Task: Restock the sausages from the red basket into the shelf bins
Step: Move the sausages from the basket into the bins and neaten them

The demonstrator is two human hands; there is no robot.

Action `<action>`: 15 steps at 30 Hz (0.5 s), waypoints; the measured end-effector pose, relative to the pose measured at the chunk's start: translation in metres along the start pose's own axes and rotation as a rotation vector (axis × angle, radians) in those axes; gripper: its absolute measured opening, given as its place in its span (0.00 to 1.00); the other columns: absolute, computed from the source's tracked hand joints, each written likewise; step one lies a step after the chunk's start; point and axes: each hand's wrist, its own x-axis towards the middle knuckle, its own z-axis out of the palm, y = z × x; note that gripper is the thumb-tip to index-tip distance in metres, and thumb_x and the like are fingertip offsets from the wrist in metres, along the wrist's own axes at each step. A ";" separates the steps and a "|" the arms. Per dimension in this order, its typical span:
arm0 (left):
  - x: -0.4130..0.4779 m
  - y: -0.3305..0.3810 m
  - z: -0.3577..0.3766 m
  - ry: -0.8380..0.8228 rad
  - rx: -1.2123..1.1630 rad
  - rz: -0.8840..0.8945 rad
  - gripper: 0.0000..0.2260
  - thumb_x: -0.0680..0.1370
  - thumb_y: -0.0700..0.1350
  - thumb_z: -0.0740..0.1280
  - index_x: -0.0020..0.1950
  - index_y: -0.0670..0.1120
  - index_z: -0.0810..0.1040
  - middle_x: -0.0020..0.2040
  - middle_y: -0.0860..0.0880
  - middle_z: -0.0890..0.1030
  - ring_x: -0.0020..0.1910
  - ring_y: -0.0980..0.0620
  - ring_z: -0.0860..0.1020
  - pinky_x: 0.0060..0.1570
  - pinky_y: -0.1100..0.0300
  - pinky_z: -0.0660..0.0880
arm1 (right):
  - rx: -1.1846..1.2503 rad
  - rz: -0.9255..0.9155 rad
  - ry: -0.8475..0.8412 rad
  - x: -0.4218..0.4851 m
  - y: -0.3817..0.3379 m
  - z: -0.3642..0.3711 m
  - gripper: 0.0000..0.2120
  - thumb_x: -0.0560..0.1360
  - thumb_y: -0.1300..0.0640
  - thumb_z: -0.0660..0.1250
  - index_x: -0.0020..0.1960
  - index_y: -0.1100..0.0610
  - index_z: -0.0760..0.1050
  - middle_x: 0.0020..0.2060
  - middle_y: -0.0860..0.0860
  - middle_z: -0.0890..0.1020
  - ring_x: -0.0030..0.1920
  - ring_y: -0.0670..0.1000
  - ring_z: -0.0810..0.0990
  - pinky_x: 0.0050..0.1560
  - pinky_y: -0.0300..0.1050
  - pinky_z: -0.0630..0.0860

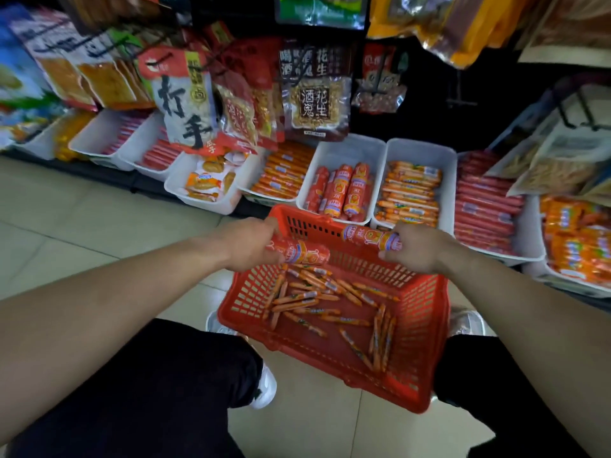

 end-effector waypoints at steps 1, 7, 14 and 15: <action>0.001 -0.004 0.000 0.038 -0.015 -0.014 0.24 0.77 0.61 0.67 0.65 0.47 0.68 0.53 0.49 0.78 0.51 0.47 0.78 0.47 0.53 0.75 | 0.040 0.036 0.028 0.003 -0.001 0.002 0.24 0.75 0.37 0.68 0.59 0.55 0.73 0.55 0.56 0.80 0.54 0.59 0.78 0.49 0.48 0.74; 0.035 -0.017 -0.007 0.169 -0.138 -0.096 0.24 0.77 0.59 0.67 0.64 0.45 0.69 0.54 0.47 0.75 0.52 0.45 0.78 0.47 0.53 0.74 | 0.358 0.220 0.159 0.041 -0.026 0.039 0.19 0.77 0.47 0.67 0.58 0.59 0.69 0.52 0.60 0.80 0.48 0.62 0.78 0.43 0.48 0.70; 0.084 -0.051 -0.006 0.263 -0.365 -0.231 0.21 0.77 0.59 0.68 0.59 0.45 0.70 0.53 0.43 0.78 0.48 0.44 0.79 0.45 0.52 0.75 | 0.558 0.353 0.260 0.120 -0.050 0.039 0.22 0.80 0.47 0.65 0.66 0.61 0.67 0.57 0.62 0.79 0.54 0.64 0.80 0.44 0.48 0.70; 0.089 -0.057 -0.006 0.273 -0.399 -0.254 0.22 0.77 0.58 0.69 0.60 0.45 0.70 0.54 0.42 0.78 0.49 0.43 0.79 0.43 0.53 0.74 | 0.567 0.377 0.291 0.132 -0.050 0.035 0.22 0.80 0.48 0.65 0.67 0.62 0.66 0.58 0.63 0.79 0.55 0.65 0.79 0.45 0.48 0.70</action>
